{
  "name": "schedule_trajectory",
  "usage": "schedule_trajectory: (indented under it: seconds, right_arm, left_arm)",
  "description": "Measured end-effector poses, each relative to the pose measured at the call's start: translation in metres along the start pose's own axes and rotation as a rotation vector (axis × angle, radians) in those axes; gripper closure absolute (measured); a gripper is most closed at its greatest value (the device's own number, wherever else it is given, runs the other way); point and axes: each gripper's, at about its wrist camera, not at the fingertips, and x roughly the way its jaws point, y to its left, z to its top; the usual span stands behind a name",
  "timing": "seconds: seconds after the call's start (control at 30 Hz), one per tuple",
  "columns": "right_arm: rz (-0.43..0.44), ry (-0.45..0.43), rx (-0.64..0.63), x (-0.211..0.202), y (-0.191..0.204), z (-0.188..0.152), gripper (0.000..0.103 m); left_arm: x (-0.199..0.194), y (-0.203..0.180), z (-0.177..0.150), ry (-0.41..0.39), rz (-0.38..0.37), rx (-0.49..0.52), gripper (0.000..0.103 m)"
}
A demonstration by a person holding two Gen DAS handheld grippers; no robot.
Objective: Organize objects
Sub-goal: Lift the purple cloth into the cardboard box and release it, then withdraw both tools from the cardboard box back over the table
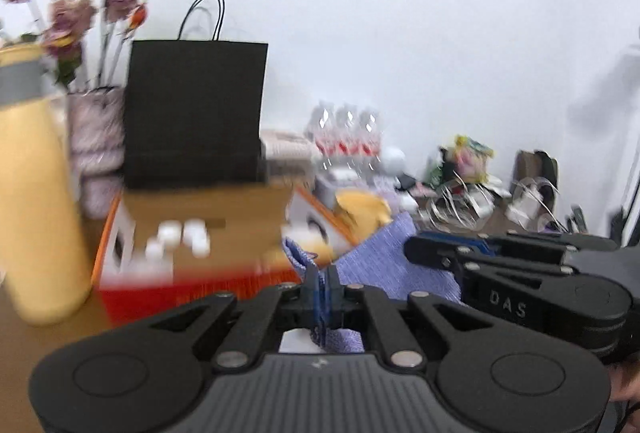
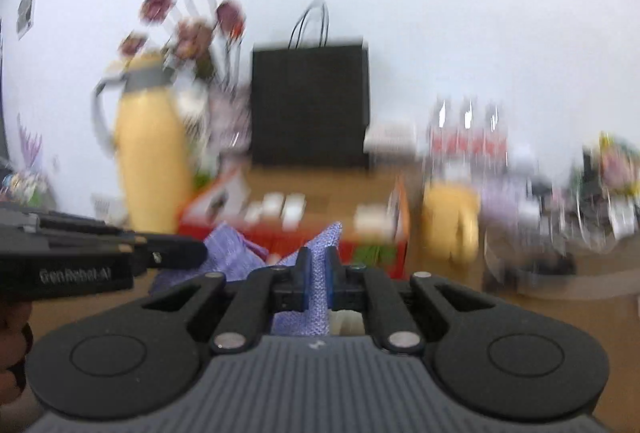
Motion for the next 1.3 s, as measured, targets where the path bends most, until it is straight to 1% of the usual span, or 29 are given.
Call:
schedule_trajectory:
  seconds: [0.03, 0.1, 0.13, 0.17, 0.2, 0.27, 0.33, 0.37, 0.4, 0.43, 0.47, 0.5, 0.53, 0.57, 0.6, 0.63, 0.67, 0.73, 0.83, 0.9, 0.93, 0.97, 1.03, 1.07, 1.1, 1.13, 1.2, 1.23, 1.3]
  right_arm:
    - [-0.003, 0.005, 0.011, 0.025, -0.01, 0.018, 0.095]
    - [-0.025, 0.052, 0.015, 0.086, -0.028, 0.049, 0.095]
    - [-0.04, 0.077, 0.017, 0.113, -0.036, 0.058, 0.095]
    - [-0.074, 0.111, -0.007, 0.144, -0.042, 0.066, 0.095]
    - [-0.104, 0.152, -0.015, 0.176, -0.047, 0.07, 0.095]
    - [-0.126, 0.231, -0.016, 0.229, -0.055, 0.071, 0.095]
    - [-0.155, 0.277, 0.0, 0.272, -0.063, 0.065, 0.094]
    - [-0.191, 0.297, -0.001, 0.29, -0.066, 0.059, 0.091]
    - [-0.223, 0.314, -0.023, 0.303, -0.068, 0.054, 0.087]
    - [-0.254, 0.331, -0.056, 0.314, -0.068, 0.051, 0.083]
    - [-0.27, 0.344, -0.072, 0.32, -0.068, 0.05, 0.069]
    - [-0.253, 0.341, -0.067, 0.32, -0.068, 0.051, 0.05]
    - [-0.23, 0.324, -0.051, 0.316, -0.069, 0.054, 0.043]
    - [-0.212, 0.301, -0.033, 0.311, -0.07, 0.058, 0.037]
    - [-0.206, 0.293, -0.023, 0.307, -0.071, 0.062, 0.036]
    - [-0.202, 0.293, -0.015, 0.302, -0.072, 0.066, 0.036]
    - [-0.195, 0.291, -0.007, 0.299, -0.073, 0.072, 0.036]
    - [-0.19, 0.293, -0.009, 0.289, -0.073, 0.082, 0.036]
    - [-0.186, 0.302, -0.007, 0.265, -0.068, 0.09, 0.034]
    - [-0.15, 0.305, 0.005, 0.24, -0.065, 0.09, 0.029]
    - [-0.135, 0.295, 0.004, 0.225, -0.063, 0.088, 0.025]
    - [-0.124, 0.29, -0.006, 0.21, -0.058, 0.086, 0.021]
    - [-0.105, 0.284, -0.027, 0.181, -0.05, 0.078, 0.02]
    - [-0.095, 0.279, -0.028, 0.167, -0.047, 0.074, 0.02]
    - [-0.08, 0.271, -0.025, 0.15, -0.043, 0.069, 0.018]
    - [-0.066, 0.262, -0.023, 0.132, -0.038, 0.062, 0.017]
    - [-0.039, 0.219, -0.028, 0.086, -0.028, 0.044, 0.0]
    - [-0.035, 0.178, -0.044, 0.058, -0.02, 0.03, 0.0]
    - [-0.047, 0.13, -0.087, 0.007, -0.005, 0.003, 0.0]
  left_arm:
    - [0.028, 0.012, 0.021, 0.028, 0.0, -0.021, 0.102]
    - [0.079, 0.033, 0.05, 0.077, 0.017, -0.053, 0.102]
    - [0.102, 0.044, 0.06, 0.086, 0.041, -0.066, 0.103]
    - [0.13, 0.056, 0.07, 0.106, 0.068, -0.095, 0.103]
    - [0.151, 0.064, 0.075, 0.131, 0.083, -0.107, 0.103]
    - [0.19, 0.082, 0.082, 0.171, 0.125, -0.137, 0.103]
    - [0.226, 0.093, 0.08, 0.202, 0.198, -0.134, 0.101]
    - [0.24, 0.098, 0.077, 0.22, 0.235, -0.128, 0.098]
    - [0.253, 0.103, 0.075, 0.231, 0.264, -0.132, 0.092]
    - [0.263, 0.108, 0.072, 0.253, 0.253, -0.119, 0.086]
    - [0.27, 0.111, 0.073, 0.277, 0.237, -0.103, 0.084]
    - [0.27, 0.115, 0.075, 0.277, 0.23, -0.106, 0.084]
    - [0.266, 0.118, 0.078, 0.261, 0.228, -0.119, 0.081]
    - [0.26, 0.119, 0.081, 0.25, 0.216, -0.128, 0.074]
    - [0.253, 0.119, 0.085, 0.242, 0.199, -0.129, 0.069]
    - [0.245, 0.119, 0.088, 0.231, 0.197, -0.125, 0.06]
    - [0.24, 0.117, 0.092, 0.218, 0.207, -0.121, 0.056]
    - [0.222, 0.111, 0.098, 0.182, 0.241, -0.09, 0.053]
    - [0.192, 0.101, 0.102, 0.186, 0.265, -0.063, 0.04]
    - [0.163, 0.09, 0.097, 0.181, 0.277, -0.035, 0.032]
    - [0.148, 0.084, 0.091, 0.167, 0.279, -0.003, 0.023]
    - [0.132, 0.077, 0.084, 0.147, 0.284, 0.045, 0.02]
    - [0.103, 0.062, 0.069, 0.137, 0.317, 0.129, 0.02]
    - [0.089, 0.056, 0.062, 0.143, 0.335, 0.149, 0.02]
    - [0.071, 0.05, 0.053, 0.147, 0.342, 0.152, 0.019]
    - [0.051, 0.044, 0.043, 0.142, 0.331, 0.149, 0.018]
    - [0.012, 0.033, 0.021, 0.104, 0.321, 0.167, 0.012]
    - [-0.012, 0.026, 0.006, 0.075, 0.332, 0.189, 0.007]
    - [-0.051, 0.013, -0.022, 0.05, 0.352, 0.189, 0.005]
